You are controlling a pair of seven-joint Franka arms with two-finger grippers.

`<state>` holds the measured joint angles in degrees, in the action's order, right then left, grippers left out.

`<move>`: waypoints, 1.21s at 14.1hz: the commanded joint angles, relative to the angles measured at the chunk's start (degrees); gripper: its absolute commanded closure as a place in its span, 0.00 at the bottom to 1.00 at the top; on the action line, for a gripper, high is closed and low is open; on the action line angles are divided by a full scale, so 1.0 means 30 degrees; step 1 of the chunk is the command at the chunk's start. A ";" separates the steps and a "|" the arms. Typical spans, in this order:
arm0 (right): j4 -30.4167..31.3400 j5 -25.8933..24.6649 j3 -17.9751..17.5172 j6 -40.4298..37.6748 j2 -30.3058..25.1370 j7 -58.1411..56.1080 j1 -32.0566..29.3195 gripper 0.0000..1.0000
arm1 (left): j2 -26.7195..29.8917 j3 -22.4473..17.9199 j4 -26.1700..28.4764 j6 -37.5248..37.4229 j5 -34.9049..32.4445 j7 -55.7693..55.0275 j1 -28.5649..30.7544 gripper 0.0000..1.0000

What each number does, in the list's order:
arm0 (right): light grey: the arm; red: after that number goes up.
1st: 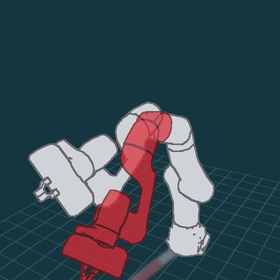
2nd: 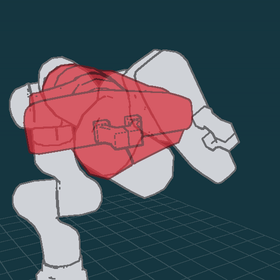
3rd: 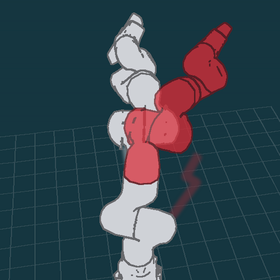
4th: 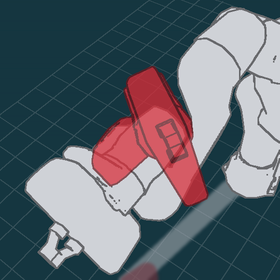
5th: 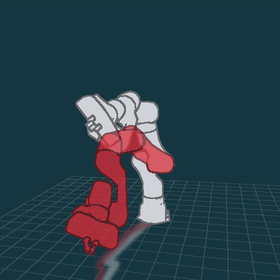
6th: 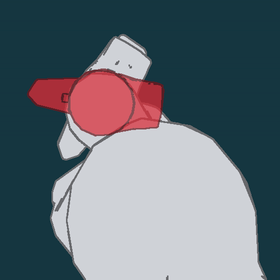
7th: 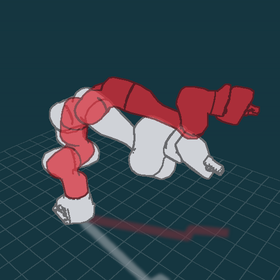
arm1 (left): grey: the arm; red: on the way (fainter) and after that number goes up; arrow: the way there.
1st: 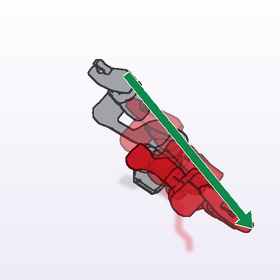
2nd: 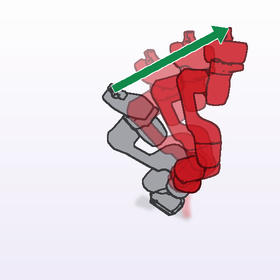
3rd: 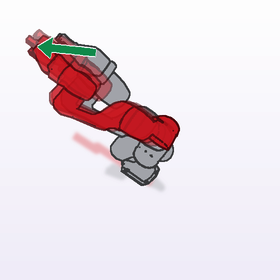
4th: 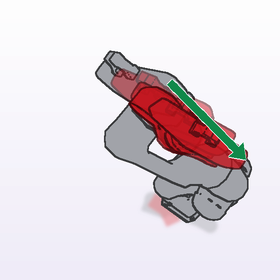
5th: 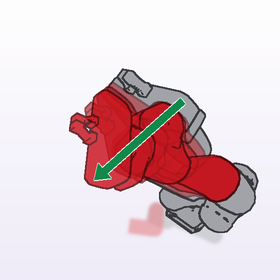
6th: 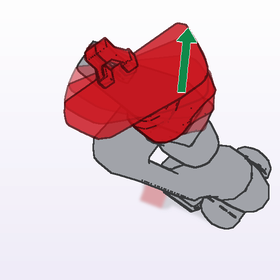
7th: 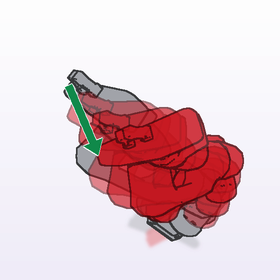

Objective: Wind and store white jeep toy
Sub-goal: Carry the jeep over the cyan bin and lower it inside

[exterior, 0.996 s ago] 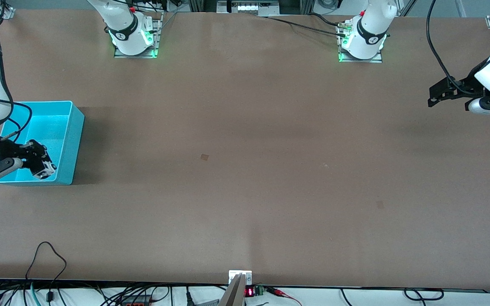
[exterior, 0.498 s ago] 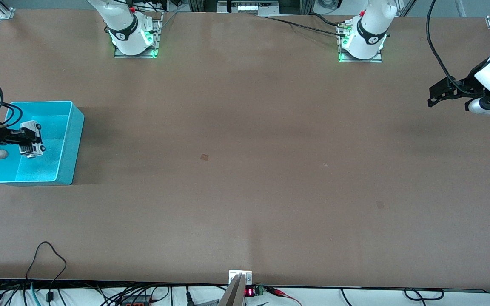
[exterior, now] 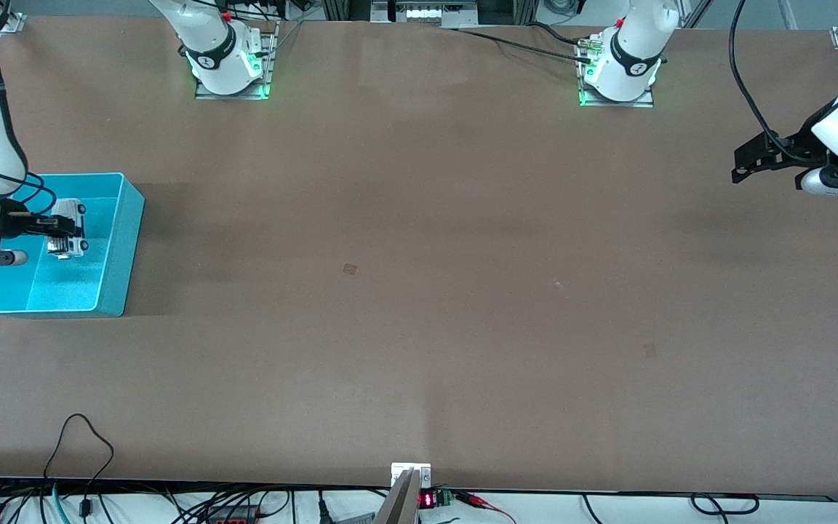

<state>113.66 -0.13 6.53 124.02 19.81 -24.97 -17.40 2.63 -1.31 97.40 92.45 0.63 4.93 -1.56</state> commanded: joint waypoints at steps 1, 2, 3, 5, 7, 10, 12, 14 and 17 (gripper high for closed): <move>0.0609 -0.0424 -0.0068 0.1283 -0.0129 0.0353 -0.0234 1.00 | 0.0033 -0.0033 -0.0329 -0.0377 -0.0297 0.0116 -0.0037 0.00; 0.0638 -0.0424 -0.0068 0.1665 0.0105 0.0353 -0.0351 1.00 | 0.0033 -0.0004 -0.0329 -0.0377 -0.0297 0.0145 -0.0008 0.00; 0.0726 -0.0424 -0.0068 0.1959 0.0281 0.0411 -0.0439 1.00 | 0.0033 -0.0033 -0.0329 -0.0377 -0.0297 0.0116 -0.0036 0.00; 0.1164 -0.0424 -0.0068 0.2951 0.0633 0.0470 -0.0703 1.00 | 0.0033 -0.0004 -0.0329 -0.0377 -0.0326 0.0116 -0.0037 0.00; 0.1778 -0.0424 -0.0097 0.3891 0.0751 0.0500 -0.0967 1.00 | 0.0033 -0.0004 -0.0329 -0.0377 -0.0297 0.0116 -0.0037 0.00; 0.2570 -0.0366 -0.0097 0.4800 0.0752 0.0500 -0.1085 1.00 | 0.0033 -0.0033 -0.0329 -0.0377 -0.0326 0.0116 -0.0037 0.00; 0.3272 -0.0307 -0.0097 0.5911 0.0781 0.0529 -0.1143 1.00 | 0.0033 -0.0033 -0.0329 -0.0377 -0.0326 0.0116 -0.0037 0.00; 0.3422 -0.0307 -0.0097 0.6239 0.0839 0.0529 -0.1260 0.98 | 0.0033 -0.0033 -0.0329 -0.0377 -0.0326 0.0116 -0.0037 0.00; 0.3393 -0.0307 -0.0127 0.6327 0.0957 0.0500 -0.1202 0.77 | 0.0062 -0.0033 -0.0300 -0.0609 -0.0297 0.0057 -0.0036 0.00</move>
<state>122.70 -0.30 6.80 141.78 23.29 -24.40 -20.22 2.63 -1.34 97.40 92.30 0.63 4.92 -1.55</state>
